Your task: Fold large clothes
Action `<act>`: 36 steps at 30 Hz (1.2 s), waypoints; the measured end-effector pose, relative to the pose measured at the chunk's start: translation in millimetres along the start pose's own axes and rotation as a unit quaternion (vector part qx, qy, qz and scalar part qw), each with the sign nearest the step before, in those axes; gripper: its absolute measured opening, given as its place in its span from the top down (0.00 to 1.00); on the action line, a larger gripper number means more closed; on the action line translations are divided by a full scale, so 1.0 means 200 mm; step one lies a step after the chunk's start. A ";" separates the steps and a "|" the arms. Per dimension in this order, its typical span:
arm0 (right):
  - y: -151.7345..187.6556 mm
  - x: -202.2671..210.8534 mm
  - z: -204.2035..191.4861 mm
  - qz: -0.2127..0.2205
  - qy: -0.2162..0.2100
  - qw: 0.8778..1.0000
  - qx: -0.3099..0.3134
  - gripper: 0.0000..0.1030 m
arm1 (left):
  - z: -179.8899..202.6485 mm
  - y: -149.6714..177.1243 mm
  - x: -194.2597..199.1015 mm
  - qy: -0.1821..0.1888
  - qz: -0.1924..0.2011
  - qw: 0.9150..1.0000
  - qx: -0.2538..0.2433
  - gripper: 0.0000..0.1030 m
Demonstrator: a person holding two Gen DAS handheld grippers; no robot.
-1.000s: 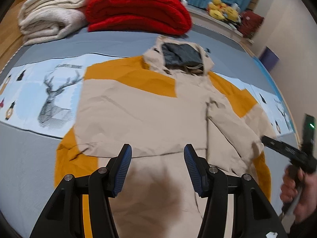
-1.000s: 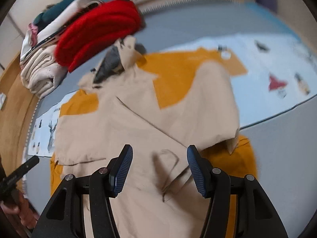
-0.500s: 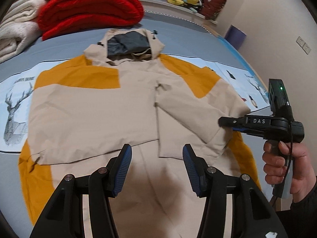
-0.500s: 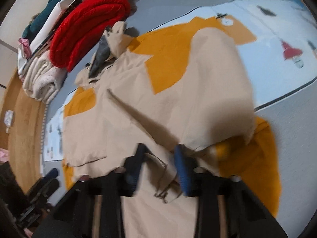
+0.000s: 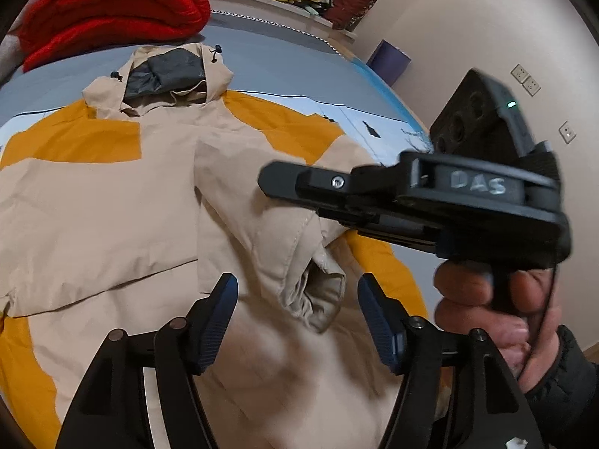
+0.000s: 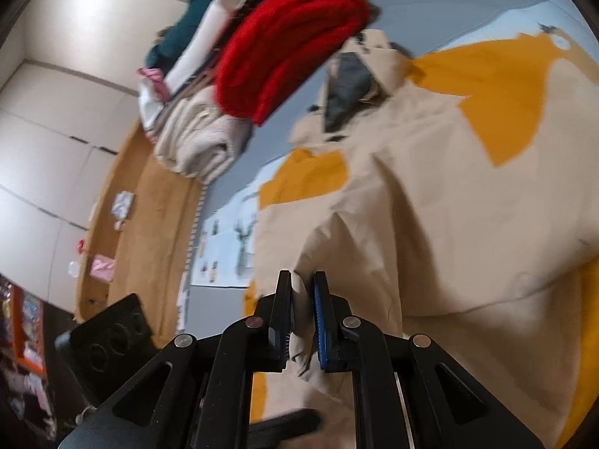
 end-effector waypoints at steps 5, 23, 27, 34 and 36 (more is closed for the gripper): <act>0.01 -0.04 -0.07 -0.005 -0.012 1.000 0.019 0.88 | -0.06 -0.03 0.00 -0.014 0.010 1.000 0.021 0.44; -0.05 0.09 0.33 0.015 0.246 0.969 -0.027 0.69 | -1.03 -0.18 0.50 -0.150 0.123 0.939 0.286 0.73; -0.05 0.09 0.38 0.004 0.255 0.966 -0.040 0.69 | -1.13 -0.09 0.46 -0.129 0.096 0.926 0.342 0.67; -0.05 0.10 0.41 0.004 0.264 0.963 -0.051 0.69 | -1.14 0.08 0.19 -0.076 -0.005 0.910 0.408 0.67; -0.04 0.11 0.42 0.005 0.265 0.963 -0.054 0.69 | -1.14 0.10 0.17 -0.080 -0.009 0.907 0.414 0.67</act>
Point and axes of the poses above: each gripper's, at about its wrist camera, not at the fingertips, and x roughly against the way its jaws point, z to its right, y to its underside, the point moved 5 cm from there along -x, roughly the way its jaws point, and after that the axes turned 7 degrees about x, right-handed, at the moved point
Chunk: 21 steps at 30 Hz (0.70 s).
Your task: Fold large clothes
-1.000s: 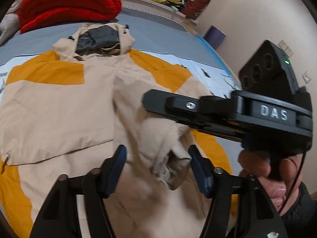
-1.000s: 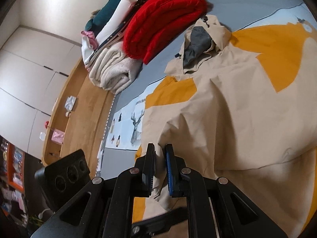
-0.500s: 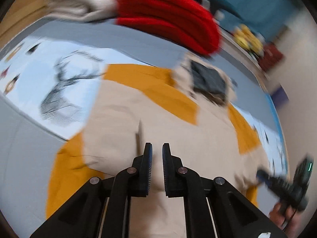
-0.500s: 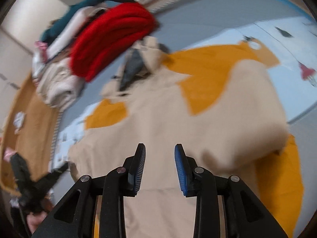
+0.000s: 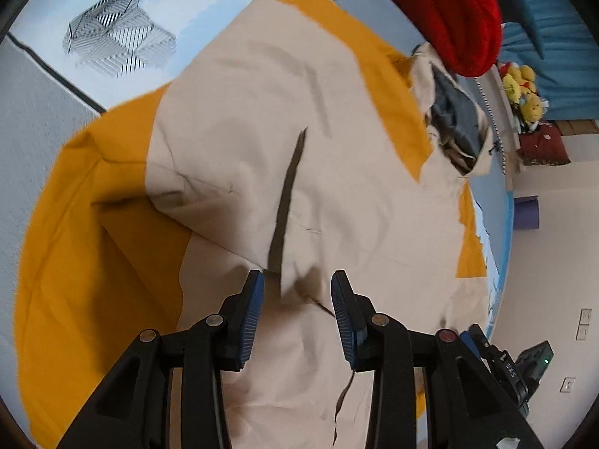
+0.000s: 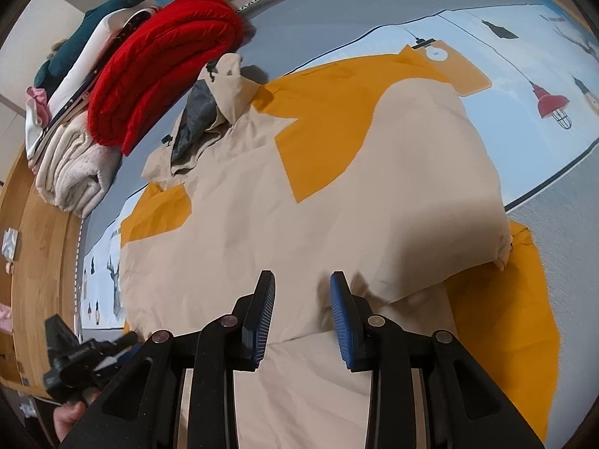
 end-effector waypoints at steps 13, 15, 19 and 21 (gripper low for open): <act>-0.04 0.05 0.09 0.016 0.004 1.000 -0.024 0.69 | 0.05 0.00 0.00 0.003 0.027 0.999 -0.026 0.96; -0.04 0.05 0.09 0.016 0.003 0.999 -0.028 0.69 | 0.09 -0.04 0.10 0.003 0.072 0.996 -0.044 0.97; -0.04 0.03 0.11 0.010 -0.001 0.999 -0.038 0.69 | 0.05 -0.12 0.26 -0.028 0.140 0.989 -0.042 0.97; -0.04 0.02 0.13 0.005 0.001 0.999 -0.048 0.69 | -0.02 -0.15 0.28 -0.042 0.143 0.989 -0.014 0.97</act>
Point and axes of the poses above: each gripper's, at about its wrist camera, not at the fingertips, and x roughly against the way its jaws point, z to its right, y to its underside, the point moved 5 cm from there along -x, roughly the way its jaws point, and after that the axes turned 7 degrees about x, right-handed, at the moved point
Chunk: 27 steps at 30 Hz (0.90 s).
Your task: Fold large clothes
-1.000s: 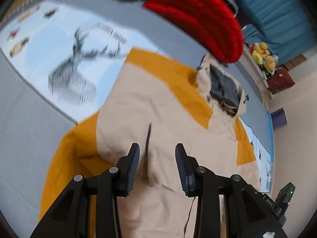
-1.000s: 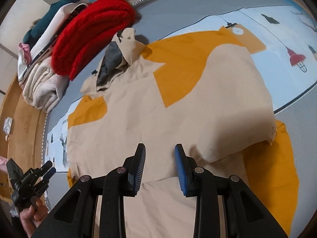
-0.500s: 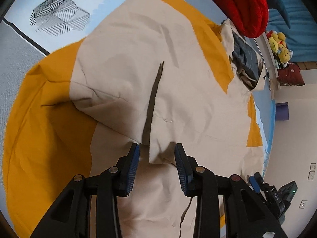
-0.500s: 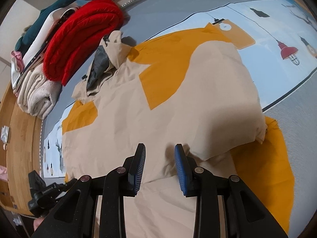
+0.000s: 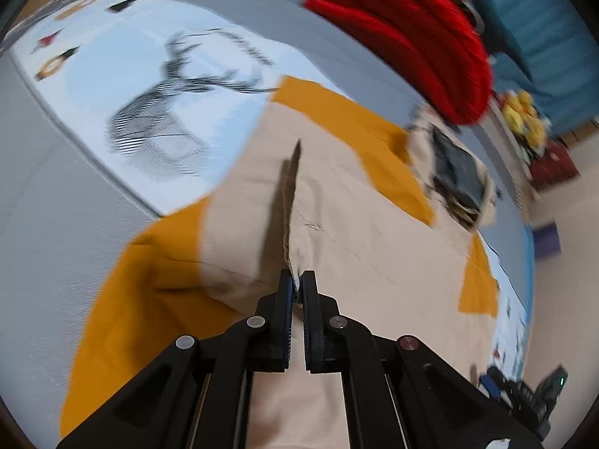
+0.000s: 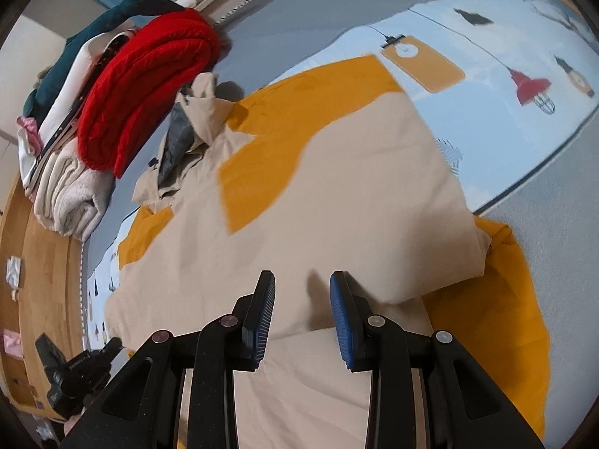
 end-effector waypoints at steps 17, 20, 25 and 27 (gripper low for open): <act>0.06 -0.13 0.22 -0.041 0.016 0.993 -0.110 0.69 | -0.03 -0.07 0.09 -0.042 0.055 0.998 -0.003 0.80; 0.04 -0.09 0.18 -0.019 0.028 0.996 -0.084 0.69 | 0.08 -0.05 0.09 -0.014 0.051 0.997 -0.053 0.80; 0.00 -0.06 0.02 0.006 -0.032 0.999 -0.031 0.69 | 0.05 0.03 -0.09 -0.016 -0.020 0.999 -0.031 0.80; 0.00 -0.10 0.00 -0.004 -0.037 0.999 -0.027 0.69 | 0.02 0.04 -0.15 -0.025 -0.038 0.999 -0.020 0.80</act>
Point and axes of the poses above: each gripper's, at about its wrist camera, not at the fingertips, and x roughly against the way its jaws point, z to its right, y to its underside, the point moved 5 cm from there along -x, roughly the way its jaws point, and after that the axes turned 7 degrees about x, right-handed, at the moved point
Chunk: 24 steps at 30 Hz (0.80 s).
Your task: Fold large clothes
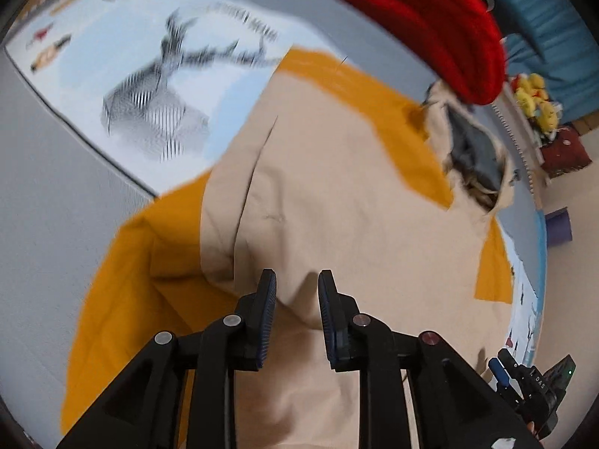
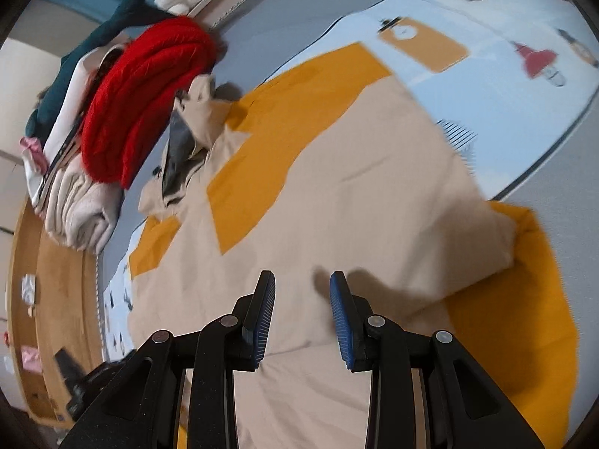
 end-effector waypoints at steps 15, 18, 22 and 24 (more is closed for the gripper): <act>-0.04 0.00 -0.06 0.010 0.075 0.995 0.072 0.69 | 0.14 0.03 0.09 -0.027 0.029 0.997 -0.071 0.80; -0.05 0.08 -0.17 0.044 0.082 0.987 0.130 0.69 | 0.23 0.05 0.15 -0.031 0.052 0.992 -0.115 0.80; -0.04 0.15 -0.31 0.079 0.095 0.973 0.196 0.69 | 0.33 0.09 0.22 -0.035 0.084 0.982 -0.163 0.80; -0.02 0.17 -0.38 0.095 0.104 0.964 0.224 0.69 | 0.36 0.10 0.24 -0.032 0.091 0.980 -0.175 0.80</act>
Point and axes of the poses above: each gripper's, at about its wrist camera, not at the fingertips, and x roughly against the way its jaws point, z to its right, y to its underside, the point moved 5 cm from there along -x, roughly the way its jaws point, and after that the axes turned 7 degrees about x, right-handed, at the moved point
